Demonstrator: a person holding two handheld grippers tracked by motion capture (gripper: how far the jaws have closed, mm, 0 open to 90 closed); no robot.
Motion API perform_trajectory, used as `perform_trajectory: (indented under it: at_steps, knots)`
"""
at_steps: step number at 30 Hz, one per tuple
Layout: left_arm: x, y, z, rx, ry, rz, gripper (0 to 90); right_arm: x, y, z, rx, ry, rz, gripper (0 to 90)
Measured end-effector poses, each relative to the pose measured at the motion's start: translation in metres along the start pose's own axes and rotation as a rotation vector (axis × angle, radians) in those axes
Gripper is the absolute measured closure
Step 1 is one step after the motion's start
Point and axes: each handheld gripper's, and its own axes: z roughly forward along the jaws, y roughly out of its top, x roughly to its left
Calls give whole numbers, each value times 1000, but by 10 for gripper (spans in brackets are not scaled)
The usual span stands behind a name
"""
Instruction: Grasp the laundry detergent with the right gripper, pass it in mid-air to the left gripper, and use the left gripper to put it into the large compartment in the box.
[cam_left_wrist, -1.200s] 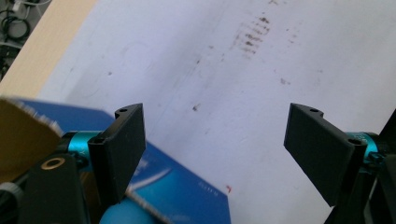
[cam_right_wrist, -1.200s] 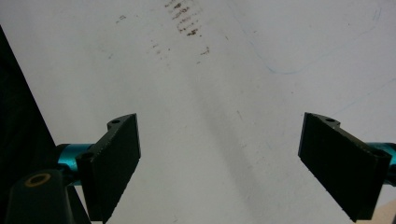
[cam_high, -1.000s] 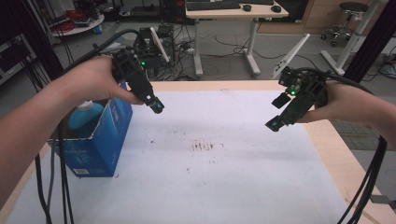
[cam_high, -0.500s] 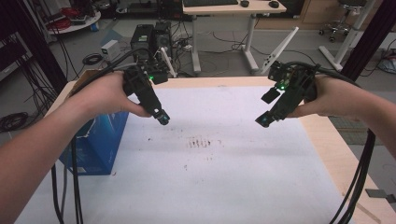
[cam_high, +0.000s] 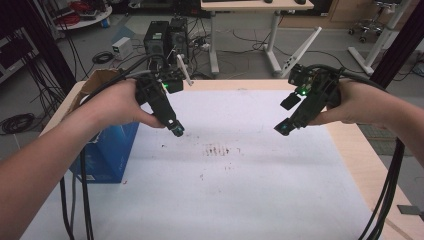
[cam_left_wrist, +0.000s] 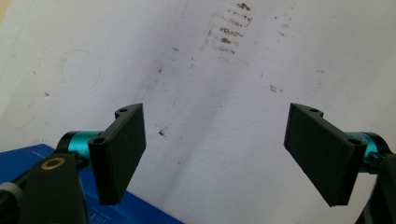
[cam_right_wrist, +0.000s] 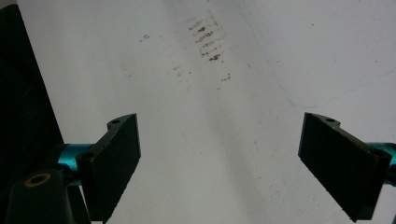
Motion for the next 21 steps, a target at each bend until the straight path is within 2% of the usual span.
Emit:
perform_trajectory:
  at_steps: [8, 11, 21]
  knots:
    - [1, -1, 1, 4, -2, -3, 210, -2, 1, 3, 6, 7, -3, 125]
    - [2, -1, 2, 20, -1, 2, 210, -3, 1, 3, 10, 10, -5, 125]
    - [1, 0, 3, 7, 0, 1, 210, -1, 0, 3, 17, 6, -5, 125]
